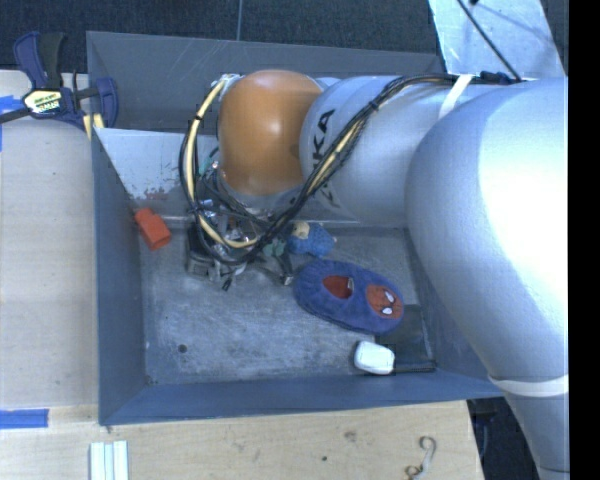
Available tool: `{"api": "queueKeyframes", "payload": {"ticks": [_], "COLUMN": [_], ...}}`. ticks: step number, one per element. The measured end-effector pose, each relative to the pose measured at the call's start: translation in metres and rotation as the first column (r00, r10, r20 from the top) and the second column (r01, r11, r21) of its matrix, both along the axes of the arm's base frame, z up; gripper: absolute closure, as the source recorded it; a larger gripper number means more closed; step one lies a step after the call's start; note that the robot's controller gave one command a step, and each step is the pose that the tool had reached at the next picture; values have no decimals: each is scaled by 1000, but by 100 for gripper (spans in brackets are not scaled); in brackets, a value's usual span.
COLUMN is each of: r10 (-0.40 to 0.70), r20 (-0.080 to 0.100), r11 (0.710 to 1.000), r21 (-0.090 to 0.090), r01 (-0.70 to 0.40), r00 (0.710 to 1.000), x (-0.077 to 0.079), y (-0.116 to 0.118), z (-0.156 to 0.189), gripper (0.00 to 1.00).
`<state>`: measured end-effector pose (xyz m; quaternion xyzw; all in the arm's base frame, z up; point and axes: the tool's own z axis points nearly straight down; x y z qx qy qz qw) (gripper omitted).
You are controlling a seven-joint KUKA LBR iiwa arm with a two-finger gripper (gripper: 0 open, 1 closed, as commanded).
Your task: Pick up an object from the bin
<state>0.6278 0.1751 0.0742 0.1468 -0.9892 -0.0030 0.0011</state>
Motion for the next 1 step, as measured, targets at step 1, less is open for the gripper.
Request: {"api": "queueKeyframes", "payload": {"ticks": [1], "r10": [-34], "r20": [9], "r11": [999], "r21": [-5], "r01": [34], "r00": [999], "x": [-8], "y": [2], "z": [139], "gripper": [100]}}
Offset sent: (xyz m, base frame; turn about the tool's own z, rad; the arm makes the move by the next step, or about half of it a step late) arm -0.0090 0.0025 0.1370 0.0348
